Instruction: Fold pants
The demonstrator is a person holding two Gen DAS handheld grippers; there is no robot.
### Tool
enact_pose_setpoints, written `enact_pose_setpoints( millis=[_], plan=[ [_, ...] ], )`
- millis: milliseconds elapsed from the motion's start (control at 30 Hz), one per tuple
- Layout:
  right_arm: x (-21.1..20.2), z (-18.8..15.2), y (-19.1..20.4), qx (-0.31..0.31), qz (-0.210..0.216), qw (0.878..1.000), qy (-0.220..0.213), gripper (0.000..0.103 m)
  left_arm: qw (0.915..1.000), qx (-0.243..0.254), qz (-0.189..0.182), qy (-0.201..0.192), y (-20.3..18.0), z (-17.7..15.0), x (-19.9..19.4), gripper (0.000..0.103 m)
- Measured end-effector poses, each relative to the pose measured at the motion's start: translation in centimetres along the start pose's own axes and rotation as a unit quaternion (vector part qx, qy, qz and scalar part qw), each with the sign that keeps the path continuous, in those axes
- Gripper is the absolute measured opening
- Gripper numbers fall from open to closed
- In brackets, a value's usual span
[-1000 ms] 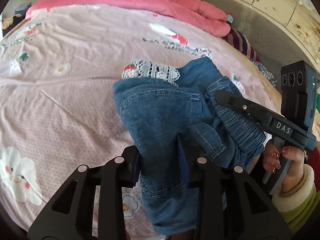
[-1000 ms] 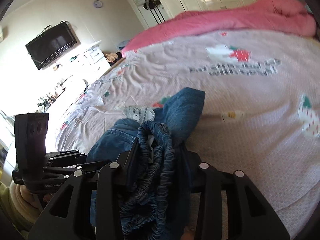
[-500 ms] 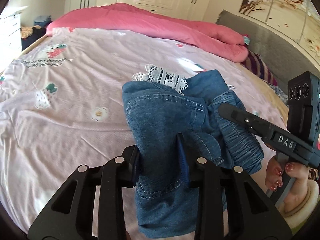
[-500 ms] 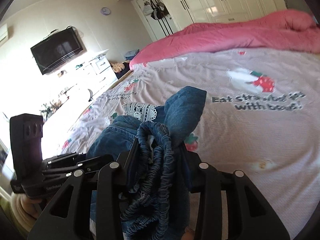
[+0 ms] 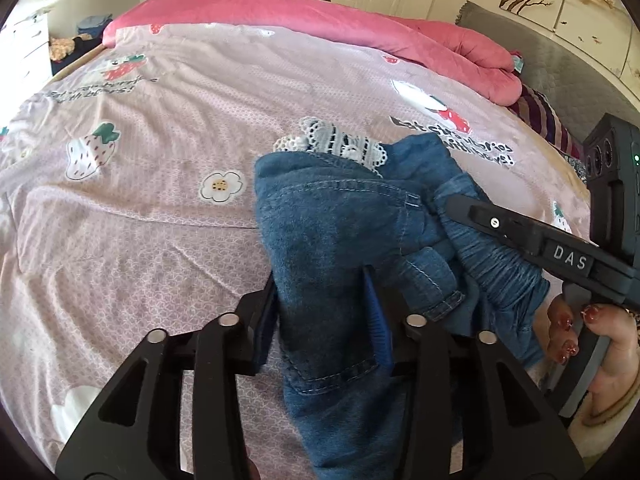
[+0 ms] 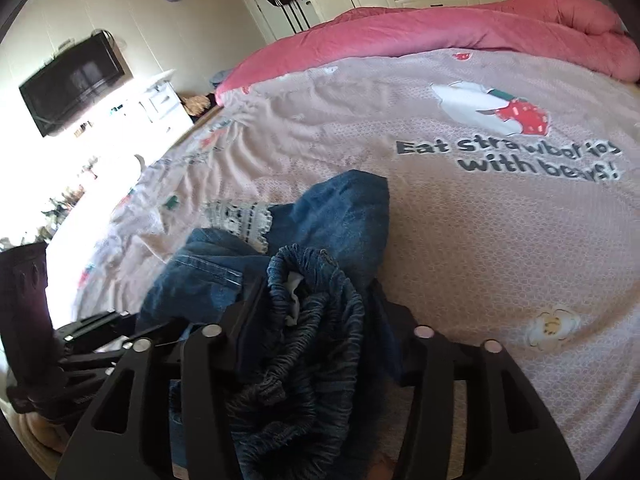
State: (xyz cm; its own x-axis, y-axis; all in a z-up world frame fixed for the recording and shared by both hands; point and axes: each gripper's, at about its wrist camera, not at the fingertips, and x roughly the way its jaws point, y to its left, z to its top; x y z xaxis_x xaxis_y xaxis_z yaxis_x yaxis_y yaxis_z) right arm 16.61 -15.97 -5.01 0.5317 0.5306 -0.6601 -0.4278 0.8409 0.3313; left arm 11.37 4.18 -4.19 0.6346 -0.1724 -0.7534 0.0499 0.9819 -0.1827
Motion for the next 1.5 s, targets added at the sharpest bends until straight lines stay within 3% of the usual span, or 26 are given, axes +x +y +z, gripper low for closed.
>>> enact_pose_setpoints(
  millis=[300, 467, 600, 1000, 1200, 1500],
  plan=[
    [0.1, -0.7, 1.1, -0.037, -0.074, 0.997, -0.004, 0.071, 0.9995, 0.013, 0.021, -0.018, 0.0, -0.9, 0.0, 0.05],
    [-3.0, -1.0, 2.7, -0.078, -0.1, 0.991, -0.053, 0.083, 0.999, 0.013, 0.029, -0.032, 0.1, -0.9, -1.6, 0.057],
    [-5.6, -1.8, 3.7, -0.079, -0.094, 0.989, -0.079, 0.092, 0.9987, 0.008, 0.028, -0.043, 0.0, -1.0, -3.3, 0.065],
    [-11.7, -4.0, 6.4, -0.08, -0.095, 0.987, -0.098, 0.098, 0.9961, 0.027, 0.047, -0.069, -1.8, -3.6, -8.8, 0.093],
    [-13.8, -5.1, 7.6, -0.088, -0.108, 0.984, -0.112, 0.098, 0.9947, 0.036, 0.059, -0.076, -2.1, -5.2, -10.9, 0.093],
    [-15.1, -7.9, 9.0, -0.087, -0.093, 0.987, -0.101, 0.098, 0.9938, 0.014, 0.077, -0.079, -1.3, -7.5, -12.7, 0.093]
  ],
)
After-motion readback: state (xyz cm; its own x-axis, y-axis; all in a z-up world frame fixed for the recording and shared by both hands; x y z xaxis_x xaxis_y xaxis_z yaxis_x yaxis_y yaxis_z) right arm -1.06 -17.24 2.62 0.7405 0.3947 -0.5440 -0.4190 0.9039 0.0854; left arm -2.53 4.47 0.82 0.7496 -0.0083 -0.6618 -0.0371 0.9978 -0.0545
